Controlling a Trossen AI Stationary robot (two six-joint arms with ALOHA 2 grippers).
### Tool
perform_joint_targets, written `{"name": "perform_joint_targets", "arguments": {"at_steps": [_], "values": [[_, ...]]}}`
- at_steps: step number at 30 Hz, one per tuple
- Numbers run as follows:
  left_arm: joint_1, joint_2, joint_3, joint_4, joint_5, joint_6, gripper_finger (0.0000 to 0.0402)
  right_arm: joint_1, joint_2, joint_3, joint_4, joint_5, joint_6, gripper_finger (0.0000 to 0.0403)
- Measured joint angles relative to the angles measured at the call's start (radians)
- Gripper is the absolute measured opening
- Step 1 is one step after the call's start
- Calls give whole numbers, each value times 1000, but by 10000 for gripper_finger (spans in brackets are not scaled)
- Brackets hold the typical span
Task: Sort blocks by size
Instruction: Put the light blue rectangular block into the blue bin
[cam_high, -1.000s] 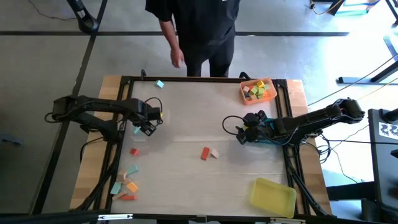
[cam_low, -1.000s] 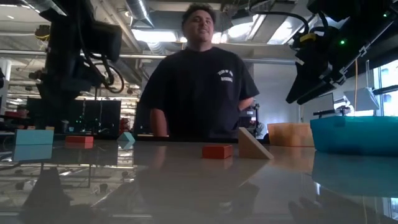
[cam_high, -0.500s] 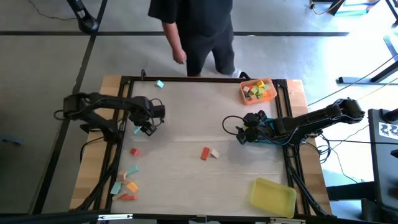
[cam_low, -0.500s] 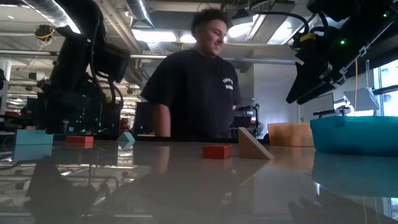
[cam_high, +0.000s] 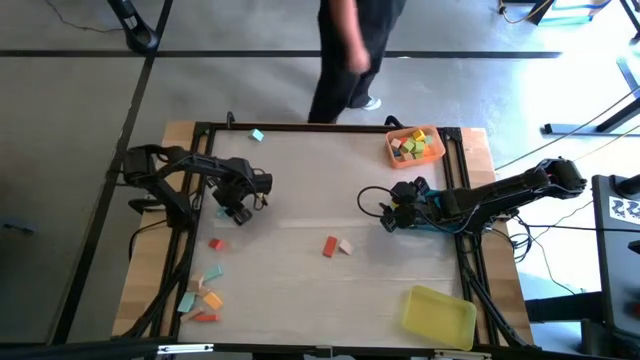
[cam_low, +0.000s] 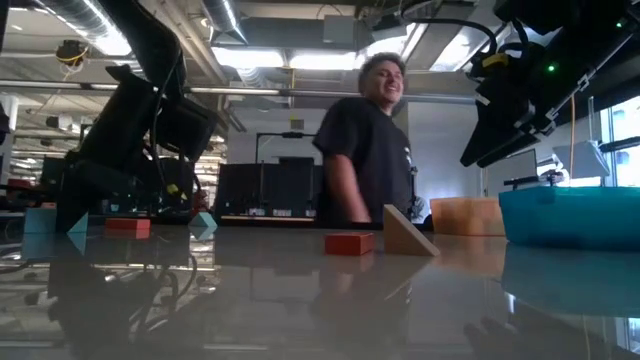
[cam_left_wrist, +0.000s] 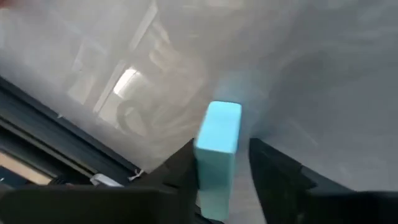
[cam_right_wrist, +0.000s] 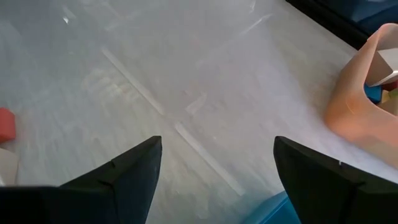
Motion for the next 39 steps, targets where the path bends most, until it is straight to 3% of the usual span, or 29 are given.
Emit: {"name": "perform_joint_targets", "arguments": {"at_steps": [6, 14, 18, 28, 33, 39], "values": [[-28, -24, -3, 23, -5, 51, 39, 0, 0, 0, -1, -17, -22, 305], [-149, -167, 19, 53, -55, 43, 40, 0, 0, 0, 35, 0, -32, 305], [-217, -281, 43, 137, -55, 31, 47, 0, 0, 0, 114, -13, -115, 305], [-313, -482, 45, 517, -88, 185, 51, 1, 12, -1, 338, -90, -317, 305], [-332, -482, 9, 812, -93, 300, 45, 1, 86, -2, 474, -128, -389, 305], [-341, -457, -57, 1160, -92, 362, 52, 0, 215, -2, 801, -250, -501, 305]]}}
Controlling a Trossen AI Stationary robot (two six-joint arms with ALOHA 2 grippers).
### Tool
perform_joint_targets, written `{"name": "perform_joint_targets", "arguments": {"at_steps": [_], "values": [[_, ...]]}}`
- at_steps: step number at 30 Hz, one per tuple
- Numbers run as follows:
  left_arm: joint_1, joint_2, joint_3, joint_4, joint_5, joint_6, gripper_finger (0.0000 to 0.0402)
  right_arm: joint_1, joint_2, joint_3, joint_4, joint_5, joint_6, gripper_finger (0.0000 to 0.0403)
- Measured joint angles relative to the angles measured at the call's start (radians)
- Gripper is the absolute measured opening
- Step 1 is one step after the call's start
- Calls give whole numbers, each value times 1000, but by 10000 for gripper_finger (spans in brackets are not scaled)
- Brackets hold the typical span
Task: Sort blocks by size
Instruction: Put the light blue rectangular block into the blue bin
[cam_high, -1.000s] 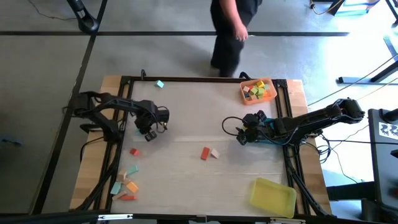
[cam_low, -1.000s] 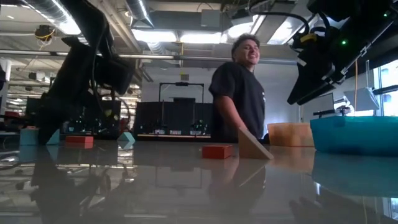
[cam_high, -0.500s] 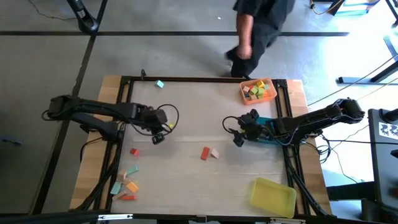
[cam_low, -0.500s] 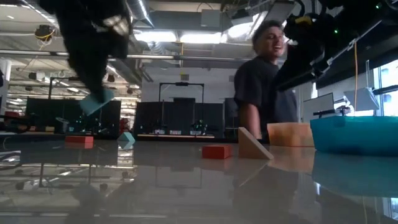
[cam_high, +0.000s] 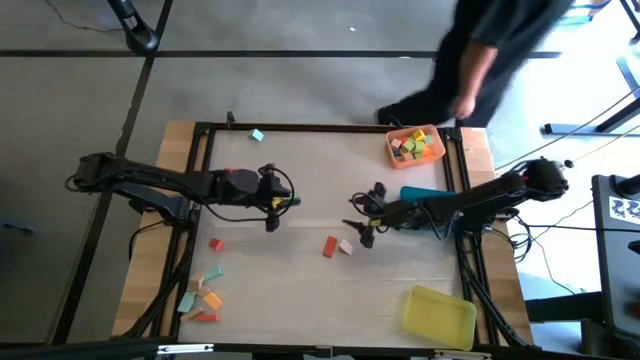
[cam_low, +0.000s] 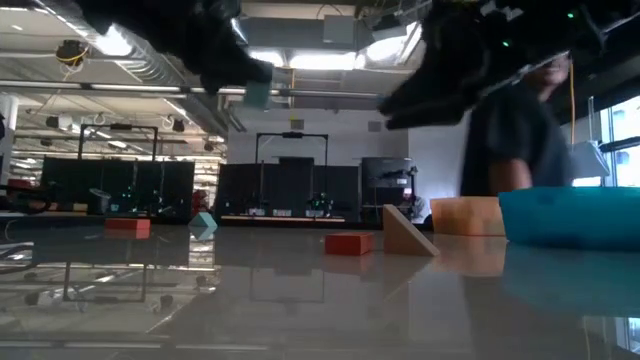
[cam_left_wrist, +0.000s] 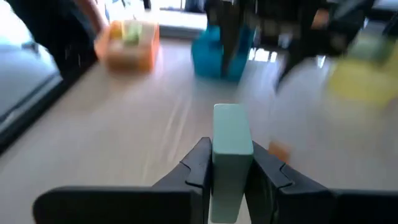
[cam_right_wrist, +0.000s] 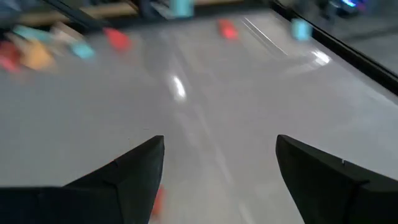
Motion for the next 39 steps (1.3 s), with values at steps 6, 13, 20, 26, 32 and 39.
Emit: {"name": "perform_joint_targets", "arguments": {"at_steps": [6, 13, 20, 26, 32, 39], "values": [[-31, 34, -28, 202, 0, 8, 54, 0, 128, 0, 348, -84, -70, 305], [-81, 152, -28, 408, 1, 26, 55, 0, 254, 10, 612, -133, -116, 301], [-108, 261, -27, 581, 1, 33, 56, 0, 305, 79, 602, -160, -128, 247], [-123, 309, -27, 630, 1, 60, 56, 0, 310, 98, 601, -144, -176, 202], [-126, 312, -27, 664, 2, 78, 56, 0, 310, 98, 594, -144, -180, 138], [-126, 312, -27, 660, 20, 86, 56, 0, 310, 98, 589, -152, -211, 57]]}}
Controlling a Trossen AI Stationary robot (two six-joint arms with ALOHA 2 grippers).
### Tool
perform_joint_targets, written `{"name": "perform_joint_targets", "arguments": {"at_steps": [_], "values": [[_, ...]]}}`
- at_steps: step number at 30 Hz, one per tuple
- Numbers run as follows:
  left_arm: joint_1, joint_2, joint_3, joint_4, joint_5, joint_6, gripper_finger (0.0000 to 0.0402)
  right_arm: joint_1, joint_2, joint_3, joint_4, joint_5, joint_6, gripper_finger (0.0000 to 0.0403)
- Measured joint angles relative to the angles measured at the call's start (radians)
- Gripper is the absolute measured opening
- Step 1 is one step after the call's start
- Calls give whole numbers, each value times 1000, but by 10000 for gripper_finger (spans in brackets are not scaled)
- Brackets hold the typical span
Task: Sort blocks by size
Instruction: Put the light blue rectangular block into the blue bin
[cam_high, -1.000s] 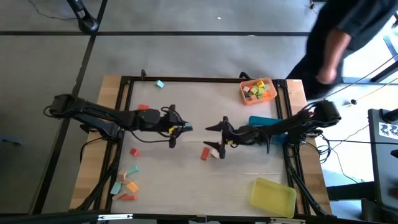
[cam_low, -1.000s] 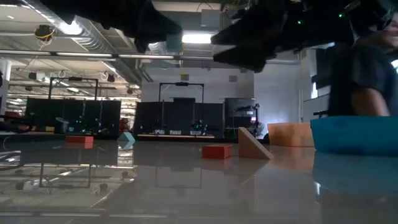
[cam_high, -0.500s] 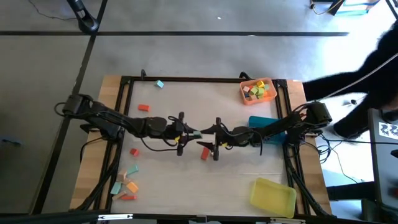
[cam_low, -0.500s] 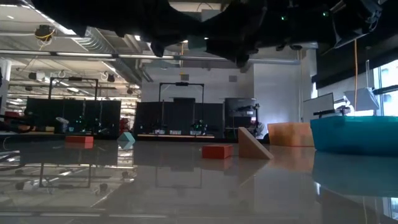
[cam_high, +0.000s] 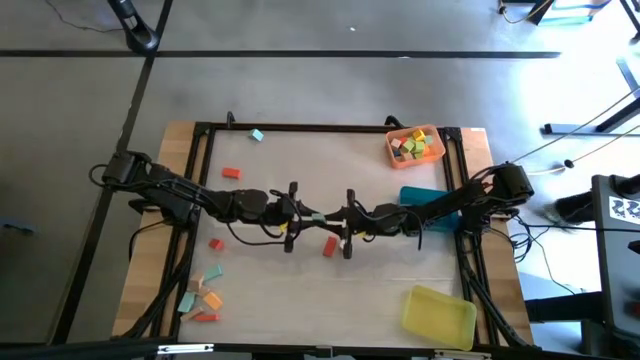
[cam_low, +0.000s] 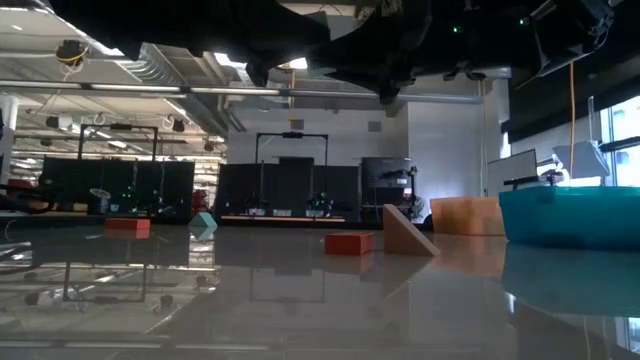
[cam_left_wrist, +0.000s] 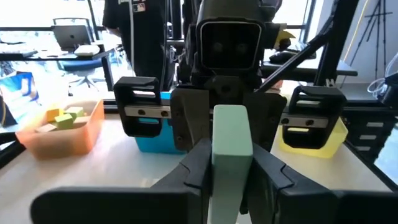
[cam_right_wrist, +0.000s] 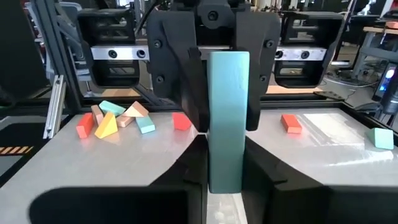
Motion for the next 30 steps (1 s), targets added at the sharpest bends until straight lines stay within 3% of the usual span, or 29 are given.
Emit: {"name": "perform_joint_targets", "arguments": {"at_steps": [7, 14, 19, 24, 30], "values": [[1, 0, 0, -1, 35, 58, 63, 1, -1, 0, -10, 5, -58, 57], [3, -19, 0, -28, 39, 96, 142, 0, 1, 0, -38, 69, -74, 57], [2, -130, 1, -226, 14, 102, 178, 16, -55, 0, -152, 148, -83, 59], [1, -266, 1, -559, -7, -29, 183, 48, -212, 0, -460, 315, 34, 60], [1, -333, 0, -865, -93, -190, 175, 47, -451, 0, -1064, 431, 421, 61]]}}
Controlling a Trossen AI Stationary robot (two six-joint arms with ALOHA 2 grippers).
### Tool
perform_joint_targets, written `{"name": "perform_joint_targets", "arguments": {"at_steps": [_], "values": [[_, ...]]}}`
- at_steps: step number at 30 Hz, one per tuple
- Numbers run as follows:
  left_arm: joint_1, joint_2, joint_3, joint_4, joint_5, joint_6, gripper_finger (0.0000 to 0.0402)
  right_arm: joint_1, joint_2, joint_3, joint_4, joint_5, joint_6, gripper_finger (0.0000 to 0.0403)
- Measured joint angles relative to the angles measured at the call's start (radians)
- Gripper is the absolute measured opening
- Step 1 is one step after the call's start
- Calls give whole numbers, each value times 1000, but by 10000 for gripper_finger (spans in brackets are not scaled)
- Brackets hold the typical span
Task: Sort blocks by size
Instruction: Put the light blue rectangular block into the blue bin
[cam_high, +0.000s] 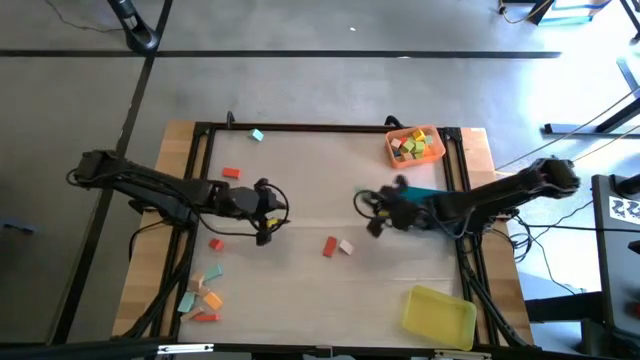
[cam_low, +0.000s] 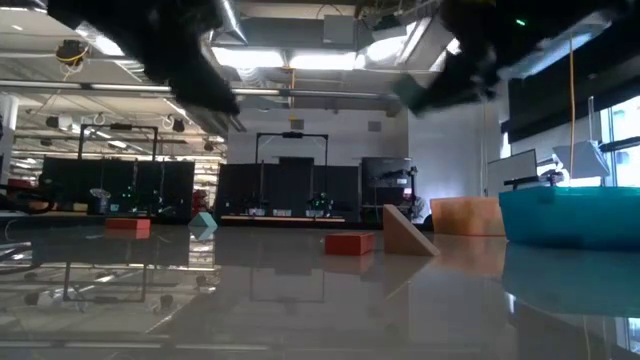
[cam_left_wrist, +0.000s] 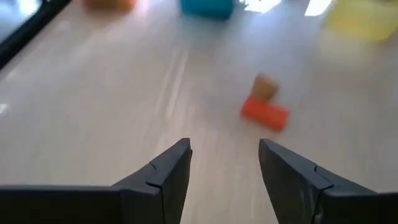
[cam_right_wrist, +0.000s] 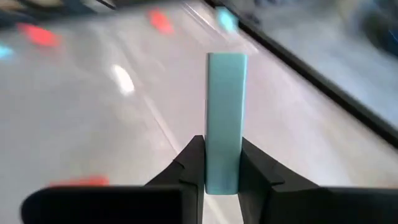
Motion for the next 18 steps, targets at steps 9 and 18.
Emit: {"name": "perform_joint_targets", "arguments": {"at_steps": [9, 18], "values": [[0, 37, 0, -64, -67, -50, 175, -2, -96, -1, -759, -5, 669, 62], [0, 41, 0, -69, -69, -47, 175, -73, -59, -53, -853, -208, 822, 62]]}}
